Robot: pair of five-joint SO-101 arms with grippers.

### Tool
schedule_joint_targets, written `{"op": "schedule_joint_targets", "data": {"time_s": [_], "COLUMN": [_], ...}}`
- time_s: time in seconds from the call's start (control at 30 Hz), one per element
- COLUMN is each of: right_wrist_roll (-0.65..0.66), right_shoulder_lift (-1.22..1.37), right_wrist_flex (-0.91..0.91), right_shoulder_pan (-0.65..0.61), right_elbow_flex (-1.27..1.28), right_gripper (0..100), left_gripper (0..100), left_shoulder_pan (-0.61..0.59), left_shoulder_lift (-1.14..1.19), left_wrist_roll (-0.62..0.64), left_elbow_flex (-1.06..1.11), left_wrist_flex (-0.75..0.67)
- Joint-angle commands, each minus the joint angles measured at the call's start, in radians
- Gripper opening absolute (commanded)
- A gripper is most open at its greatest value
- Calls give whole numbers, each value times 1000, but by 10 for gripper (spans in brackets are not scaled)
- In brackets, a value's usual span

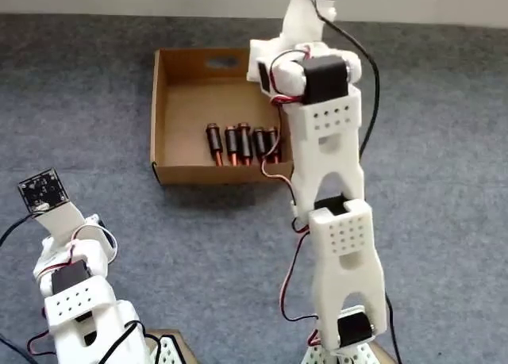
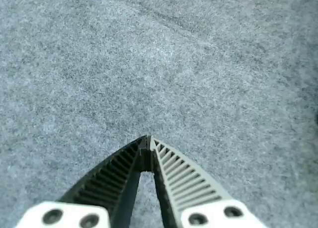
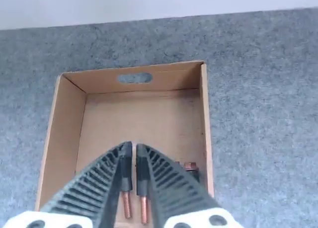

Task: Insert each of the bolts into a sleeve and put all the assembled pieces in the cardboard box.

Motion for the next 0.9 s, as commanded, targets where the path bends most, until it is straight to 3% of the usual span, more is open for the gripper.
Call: {"op": "schedule_joint_targets", "data": {"time_s": [0.0,0.3,0.53,0.87], "right_wrist_roll": [11,11,14,14], "right_shoulder_lift": [-22,-343,-814,-1271], "right_wrist_flex": [15,16,5,-277], "right_shoulder_pan": [15,62,56,58], "right_elbow_flex": [-39,157,816,1701], "right_gripper": [5,5,5,5], "left_gripper": [13,13,13,13], "left_shoulder_pan": [-7,-7,-7,-5], "left_shoulder_lift": [-1,-1,-1,-1], "left_wrist_roll": [8,8,8,8], "left_elbow_flex": [-8,-8,-8,-8], "left_wrist_flex": [-18,-20,-20,-21]}}
